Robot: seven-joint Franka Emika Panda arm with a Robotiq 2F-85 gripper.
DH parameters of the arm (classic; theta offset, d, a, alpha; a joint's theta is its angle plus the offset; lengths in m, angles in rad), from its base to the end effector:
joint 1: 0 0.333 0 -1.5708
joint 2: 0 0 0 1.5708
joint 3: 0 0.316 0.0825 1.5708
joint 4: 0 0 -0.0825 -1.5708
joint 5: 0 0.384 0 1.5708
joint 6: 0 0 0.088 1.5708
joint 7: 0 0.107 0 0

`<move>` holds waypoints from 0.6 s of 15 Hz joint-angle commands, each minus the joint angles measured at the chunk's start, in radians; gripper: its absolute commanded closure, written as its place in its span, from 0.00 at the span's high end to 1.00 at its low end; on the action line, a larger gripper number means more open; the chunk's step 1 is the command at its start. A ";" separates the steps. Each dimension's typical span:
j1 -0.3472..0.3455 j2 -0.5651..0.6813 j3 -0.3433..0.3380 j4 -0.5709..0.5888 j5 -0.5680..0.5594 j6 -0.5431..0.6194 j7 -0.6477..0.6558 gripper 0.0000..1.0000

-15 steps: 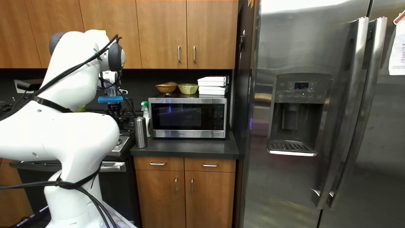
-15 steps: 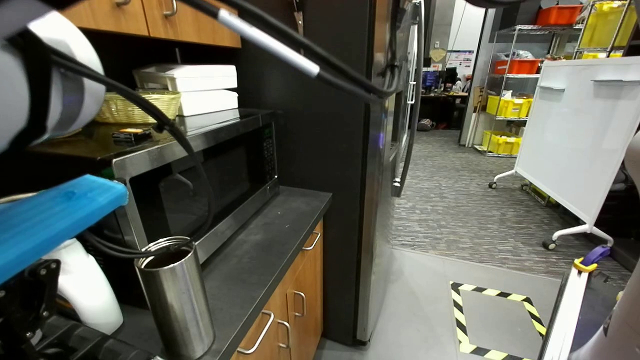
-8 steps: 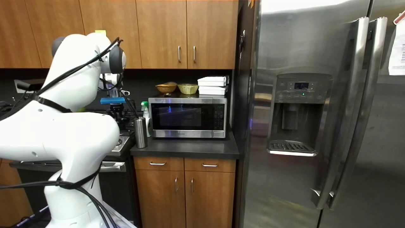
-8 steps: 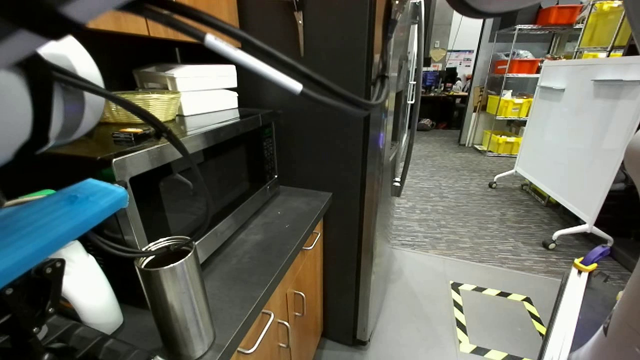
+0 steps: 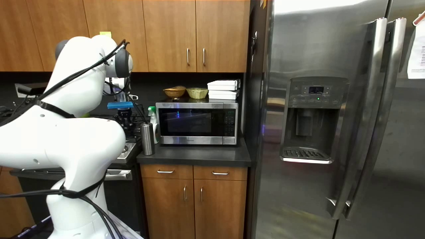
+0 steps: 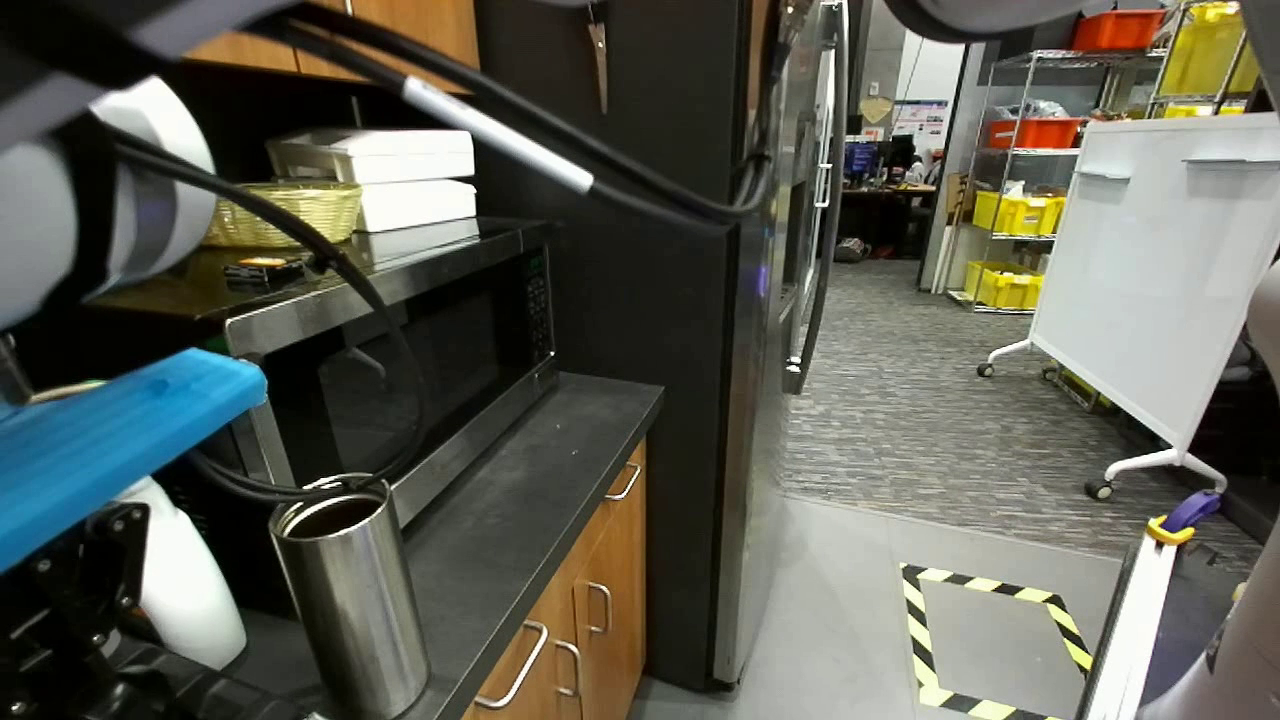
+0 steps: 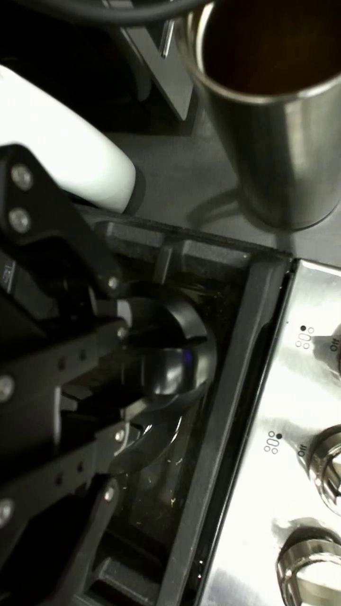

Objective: Remove the black lid from the silver bottle

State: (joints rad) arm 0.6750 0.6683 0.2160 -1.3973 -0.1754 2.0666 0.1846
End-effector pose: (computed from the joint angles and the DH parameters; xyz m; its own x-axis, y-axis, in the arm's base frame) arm 0.4875 0.5385 0.3211 0.7366 0.6760 0.0207 0.6758 -0.7369 0.0189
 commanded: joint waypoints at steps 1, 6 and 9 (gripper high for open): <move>0.016 0.008 -0.019 0.034 -0.023 -0.036 0.007 0.60; 0.017 -0.002 -0.023 0.036 -0.028 -0.041 0.011 0.93; 0.018 -0.019 -0.024 0.035 -0.028 -0.044 0.019 1.00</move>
State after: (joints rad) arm 0.6757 0.6680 0.2087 -1.3737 -0.1763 2.0484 0.1861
